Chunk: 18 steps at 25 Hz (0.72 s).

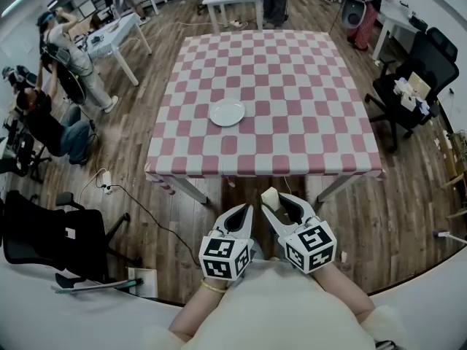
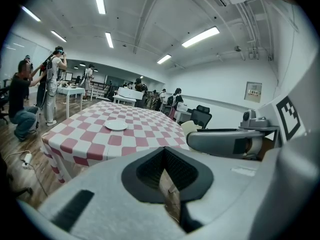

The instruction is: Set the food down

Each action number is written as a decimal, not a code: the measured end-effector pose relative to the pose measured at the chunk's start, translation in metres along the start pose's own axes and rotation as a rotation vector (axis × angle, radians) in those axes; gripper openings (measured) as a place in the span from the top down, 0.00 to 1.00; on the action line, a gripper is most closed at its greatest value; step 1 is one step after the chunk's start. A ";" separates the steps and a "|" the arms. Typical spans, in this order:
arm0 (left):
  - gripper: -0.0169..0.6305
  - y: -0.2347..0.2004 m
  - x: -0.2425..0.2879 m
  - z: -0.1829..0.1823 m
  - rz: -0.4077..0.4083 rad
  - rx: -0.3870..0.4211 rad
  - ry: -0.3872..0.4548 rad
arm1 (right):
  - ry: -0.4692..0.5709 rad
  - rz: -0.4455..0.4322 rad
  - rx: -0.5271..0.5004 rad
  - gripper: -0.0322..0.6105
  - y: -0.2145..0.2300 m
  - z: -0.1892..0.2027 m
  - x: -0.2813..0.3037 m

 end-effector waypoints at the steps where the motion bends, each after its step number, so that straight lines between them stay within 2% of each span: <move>1: 0.97 -0.001 0.002 -0.003 0.002 0.002 0.000 | 0.001 0.002 0.001 0.68 0.001 -0.002 0.002; 18: 0.97 -0.037 0.037 -0.038 -0.016 -0.009 0.006 | -0.012 0.002 -0.004 0.68 0.031 -0.022 0.049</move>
Point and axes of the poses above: the fingertips, and each gripper's own axes: x forward along the fingers, y to its right, z out of its underside, the point moved 2 cm from there along -x, backward along the fingers, and after that the axes turned 5 degrees about -x, right-handed, at the moved point
